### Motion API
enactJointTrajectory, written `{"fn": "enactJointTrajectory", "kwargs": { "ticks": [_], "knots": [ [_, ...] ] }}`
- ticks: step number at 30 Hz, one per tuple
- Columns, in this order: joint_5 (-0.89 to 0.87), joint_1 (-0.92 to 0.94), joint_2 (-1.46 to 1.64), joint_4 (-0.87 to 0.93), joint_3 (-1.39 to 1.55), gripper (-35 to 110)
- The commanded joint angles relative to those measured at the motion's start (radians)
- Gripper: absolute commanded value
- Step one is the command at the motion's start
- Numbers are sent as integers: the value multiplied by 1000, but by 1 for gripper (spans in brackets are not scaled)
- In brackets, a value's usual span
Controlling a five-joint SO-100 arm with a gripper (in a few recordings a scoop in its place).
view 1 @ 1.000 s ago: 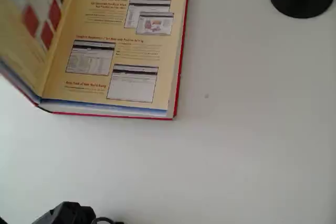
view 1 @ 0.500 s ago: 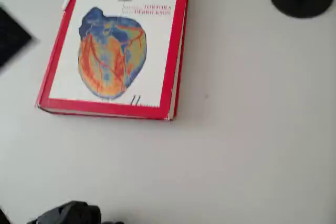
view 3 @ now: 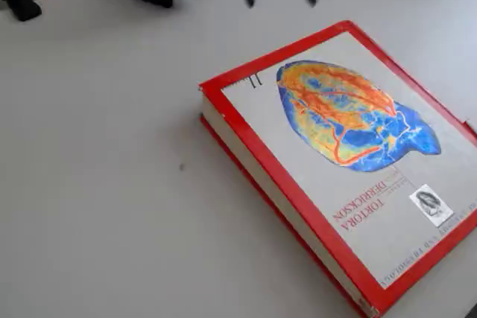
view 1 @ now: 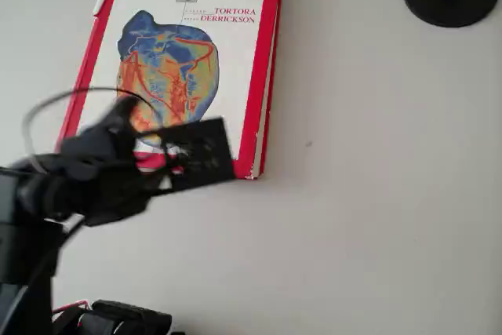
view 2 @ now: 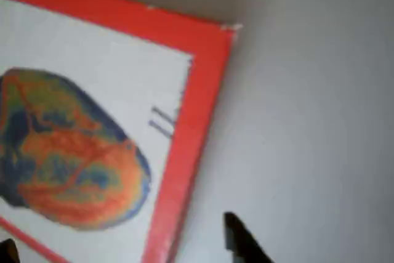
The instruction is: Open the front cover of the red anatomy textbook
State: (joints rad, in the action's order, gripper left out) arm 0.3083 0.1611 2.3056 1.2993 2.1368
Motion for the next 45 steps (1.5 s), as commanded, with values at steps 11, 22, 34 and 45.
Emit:
{"fn": "enactJointTrajectory", "kwargs": {
  "ticks": [11, 22, 34, 45],
  "knots": [
    [41, 170, -106, -439, 298, 41],
    [-40, 118, -95, -675, 347, 41],
    [-67, 94, -146, -781, 362, 41],
    [-25, 46, 190, -572, 288, 41]
  ]
}}
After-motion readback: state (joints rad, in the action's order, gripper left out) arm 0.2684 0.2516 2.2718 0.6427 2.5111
